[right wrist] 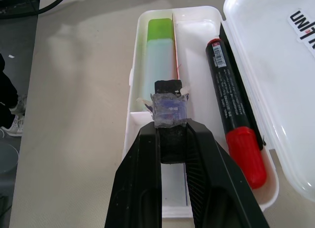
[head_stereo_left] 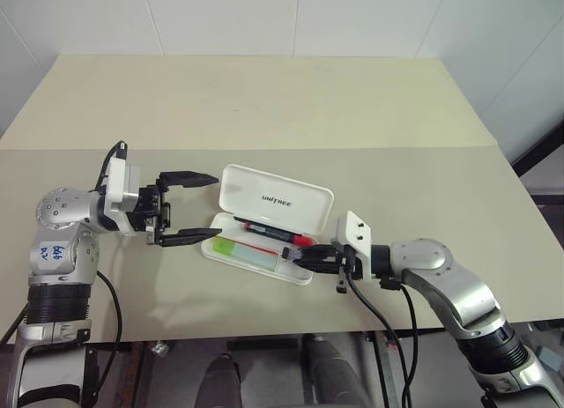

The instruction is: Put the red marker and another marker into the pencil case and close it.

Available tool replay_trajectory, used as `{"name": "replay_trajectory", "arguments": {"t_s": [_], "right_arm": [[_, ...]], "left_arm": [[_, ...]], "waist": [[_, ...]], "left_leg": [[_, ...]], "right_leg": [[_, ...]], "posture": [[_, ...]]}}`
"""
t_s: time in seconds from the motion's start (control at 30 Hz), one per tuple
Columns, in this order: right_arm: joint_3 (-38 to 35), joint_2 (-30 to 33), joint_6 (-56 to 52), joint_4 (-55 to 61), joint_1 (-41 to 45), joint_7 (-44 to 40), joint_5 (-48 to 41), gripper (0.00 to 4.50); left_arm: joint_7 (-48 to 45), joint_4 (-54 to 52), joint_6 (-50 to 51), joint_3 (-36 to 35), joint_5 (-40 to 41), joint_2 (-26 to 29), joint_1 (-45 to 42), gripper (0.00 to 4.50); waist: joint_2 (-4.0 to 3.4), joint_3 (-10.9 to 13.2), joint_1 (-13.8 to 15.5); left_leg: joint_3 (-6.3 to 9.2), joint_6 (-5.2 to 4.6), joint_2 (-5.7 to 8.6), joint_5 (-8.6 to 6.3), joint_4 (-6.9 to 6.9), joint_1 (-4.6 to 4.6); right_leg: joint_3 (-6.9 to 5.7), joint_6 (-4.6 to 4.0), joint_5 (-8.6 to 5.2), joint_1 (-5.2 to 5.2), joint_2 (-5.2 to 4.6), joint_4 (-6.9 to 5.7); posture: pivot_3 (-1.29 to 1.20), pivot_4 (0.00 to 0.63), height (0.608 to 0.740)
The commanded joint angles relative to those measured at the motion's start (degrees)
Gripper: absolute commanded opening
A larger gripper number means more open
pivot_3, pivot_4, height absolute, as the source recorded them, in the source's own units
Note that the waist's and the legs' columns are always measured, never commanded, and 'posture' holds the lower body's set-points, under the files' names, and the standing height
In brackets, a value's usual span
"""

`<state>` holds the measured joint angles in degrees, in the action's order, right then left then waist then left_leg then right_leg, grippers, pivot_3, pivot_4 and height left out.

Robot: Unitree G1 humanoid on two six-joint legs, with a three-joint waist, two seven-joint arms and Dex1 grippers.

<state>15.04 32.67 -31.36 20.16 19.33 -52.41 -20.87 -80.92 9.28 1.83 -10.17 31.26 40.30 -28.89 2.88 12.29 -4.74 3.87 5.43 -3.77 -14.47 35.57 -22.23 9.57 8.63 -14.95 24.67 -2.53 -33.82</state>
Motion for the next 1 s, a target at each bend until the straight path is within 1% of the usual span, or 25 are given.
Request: {"name": "replay_trajectory", "arguments": {"t_s": [0.03, 0.27, 0.3, 0.33, 0.57, 0.6, 0.63, 0.67, 0.8, 0.9, 1.0], "right_arm": [[0.0, -0.5, 0.0, 1.7, -0.5, 0.6, -0.1, 0.33], [0.3, -0.3, -0.8, 2.4, -1.4, 1.0, -0.2, 0.33], [0.3, -0.2, -1.0, 2.5, -1.5, 1.0, -0.2, 1.05], [0.2, -0.1, -1.2, 2.6, -1.6, 1.0, -0.2, 1.26], [-0.4, 0.3, -2.0, 3.4, -1.5, 0.5, -0.7, 3.68], [-0.6, 0.4, -2.1, 3.6, -1.4, 0.3, -1.0, 4.1], [-1.0, 0.5, -2.2, 3.9, -1.3, 0.1, -1.3, 4.35], [-1.3, 0.6, -2.2, 4.2, -1.2, -0.1, -1.6, 4.44], [-3.2, 0.6, -1.3, 5.0, -0.9, -0.8, -3.3, 4.44], [-7.2, -0.6, 0.0, 5.8, -1.4, -2.1, -8.2, 4.44], [-11.2, 0.2, 1.1, 6.9, -2.7, -5.2, -13.2, 4.44]], "left_arm": [[0.2, -1.6, -0.8, -0.2, 0.0, 0.3, -0.6, 4.5], [0.1, -1.6, -0.8, -0.3, 0.1, 0.5, -0.5, 4.5], [0.1, -1.5, -0.8, -0.3, 0.0, 0.5, -0.5, 4.5], [0.1, -1.5, -0.8, -0.3, 0.0, 0.5, -0.6, 4.5], [-0.2, -1.0, -1.0, -0.2, 0.0, 0.3, -0.9, 4.5], [-0.2, -0.9, -1.0, -0.2, 0.0, 0.3, -1.0, 4.5], [-0.3, -0.7, -1.1, -0.2, 0.0, 0.3, -1.0, 4.5], [-0.3, -0.6, -1.2, -0.1, 0.0, 0.2, -1.1, 4.5], [0.2, 0.9, -2.6, -0.3, -0.6, -0.3, -1.9, 4.5], [0.9, 2.8, -4.8, -0.6, -1.2, -1.3, -3.2, 4.5], [2.1, 5.9, -7.2, -0.5, -2.7, -1.9, -5.4, 4.5]], "waist": [[0.0, 0.0, 0.0], [0.0, 0.0, 0.0], [0.0, 0.0, 0.0], [0.0, 0.0, 0.0], [0.0, 0.0, 0.0], [0.0, 0.0, 0.0], [0.0, 0.0, 0.0], [0.0, 0.0, 0.0], [0.0, 0.0, 0.0], [0.0, 0.0, 0.0], [0.0, 0.0, 0.1]], "left_leg": [[0.0, 0.0, 0.0, 0.0, 0.0, 0.0], [0.0, 0.0, 0.0, 0.01, 0.05, 0.02], [0.0, 0.0, 0.0, 0.0, 0.06, 0.02], [0.0, 0.0, 0.0, 0.01, 0.06, 0.02], [0.0, 0.01, 0.0, 0.01, 0.05, 0.02], [0.0, 0.0, 0.0, 0.01, 0.05, 0.02], [0.0, 0.0, 0.0, 0.01, 0.05, 0.02], [0.0, 0.0, 0.0, 0.01, 0.05, 0.02], [0.0, 0.01, 0.0, 0.01, 0.05, 0.02], [0.0, 0.01, 0.0, 0.01, 0.07, 0.02], [0.0, 0.0, 0.0, 0.01, 0.06, 0.02]], "right_leg": [[0.0, 0.0, 0.0, 0.0, 0.0, 0.0], [0.0, -0.02, -0.02, -0.01, 0.0, 0.02], [0.0, -0.02, -0.02, -0.01, 0.0, 0.01], [0.0, -0.02, -0.02, -0.01, 0.0, 0.02], [0.0, -0.03, -0.02, -0.01, 0.0, 0.01], [0.0, -0.03, -0.02, -0.01, 0.0, 0.02], [0.0, -0.03, -0.02, -0.01, 0.0, 0.02], [0.0, -0.03, -0.02, -0.01, 0.0, 0.02], [0.0, -0.03, -0.02, -0.01, 0.0, 0.02], [0.0, -0.02, -0.02, -0.03, 0.0, 0.02], [-0.01, -0.02, -0.02, -0.04, 0.0, 0.02]], "posture": [[0.0, 0.15, 0.74], [0.0, 0.15, 0.74], [0.0, 0.15, 0.74], [0.0, 0.15, 0.74], [0.0, 0.15, 0.74], [0.0, 0.15, 0.74], [0.0, 0.15, 0.74], [0.0, 0.15, 0.74], [0.0, 0.15, 0.74], [0.0, 0.15, 0.74], [0.0, 0.15, 0.74]]}}
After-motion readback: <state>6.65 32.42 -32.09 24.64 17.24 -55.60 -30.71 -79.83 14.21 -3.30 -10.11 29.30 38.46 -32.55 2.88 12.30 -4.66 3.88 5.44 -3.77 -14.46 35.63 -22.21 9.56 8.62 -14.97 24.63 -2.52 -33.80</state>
